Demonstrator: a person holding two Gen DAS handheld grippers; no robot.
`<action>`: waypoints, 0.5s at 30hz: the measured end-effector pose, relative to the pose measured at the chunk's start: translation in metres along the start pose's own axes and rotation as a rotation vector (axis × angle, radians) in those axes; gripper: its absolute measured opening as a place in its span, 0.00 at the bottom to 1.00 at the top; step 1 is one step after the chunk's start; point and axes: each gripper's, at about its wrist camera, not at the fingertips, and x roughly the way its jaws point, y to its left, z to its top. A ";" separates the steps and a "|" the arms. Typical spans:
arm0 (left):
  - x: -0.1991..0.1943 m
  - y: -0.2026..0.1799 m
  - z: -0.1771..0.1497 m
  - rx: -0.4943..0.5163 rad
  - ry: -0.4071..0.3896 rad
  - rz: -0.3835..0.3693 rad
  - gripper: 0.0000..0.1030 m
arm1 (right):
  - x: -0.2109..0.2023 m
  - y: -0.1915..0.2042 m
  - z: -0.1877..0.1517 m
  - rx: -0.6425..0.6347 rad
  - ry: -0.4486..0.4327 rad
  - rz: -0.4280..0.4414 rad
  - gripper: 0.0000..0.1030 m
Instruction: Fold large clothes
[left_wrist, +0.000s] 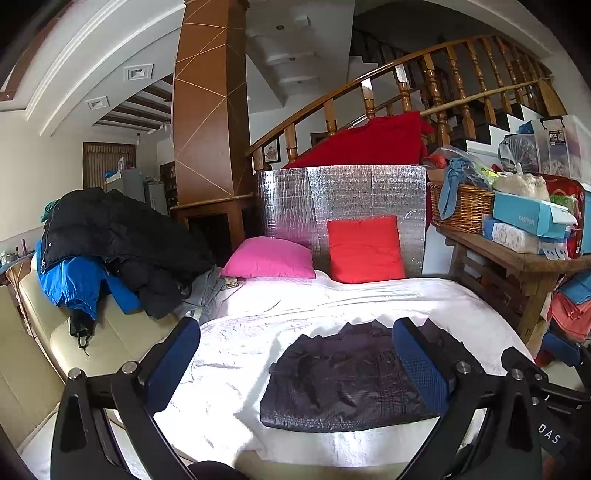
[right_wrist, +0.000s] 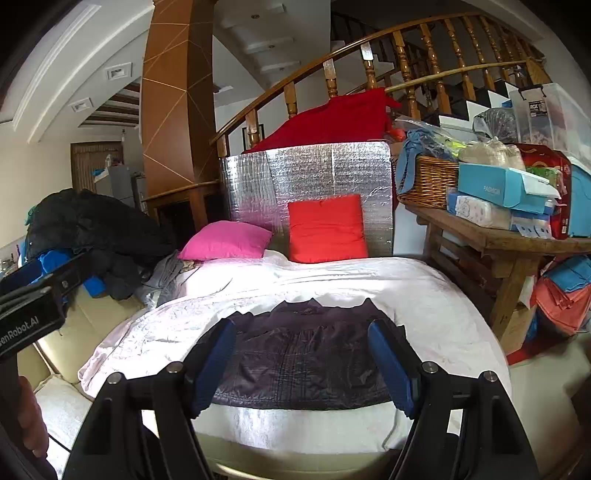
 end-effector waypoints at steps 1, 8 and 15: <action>0.000 0.000 -0.001 -0.001 0.001 -0.001 1.00 | 0.000 -0.001 0.000 0.000 0.000 -0.002 0.75; 0.001 0.003 -0.002 -0.001 0.004 -0.005 1.00 | 0.002 -0.003 0.001 0.002 0.005 -0.004 0.75; 0.001 0.005 -0.003 -0.006 0.007 -0.009 1.00 | 0.003 0.000 0.000 -0.008 0.008 -0.004 0.75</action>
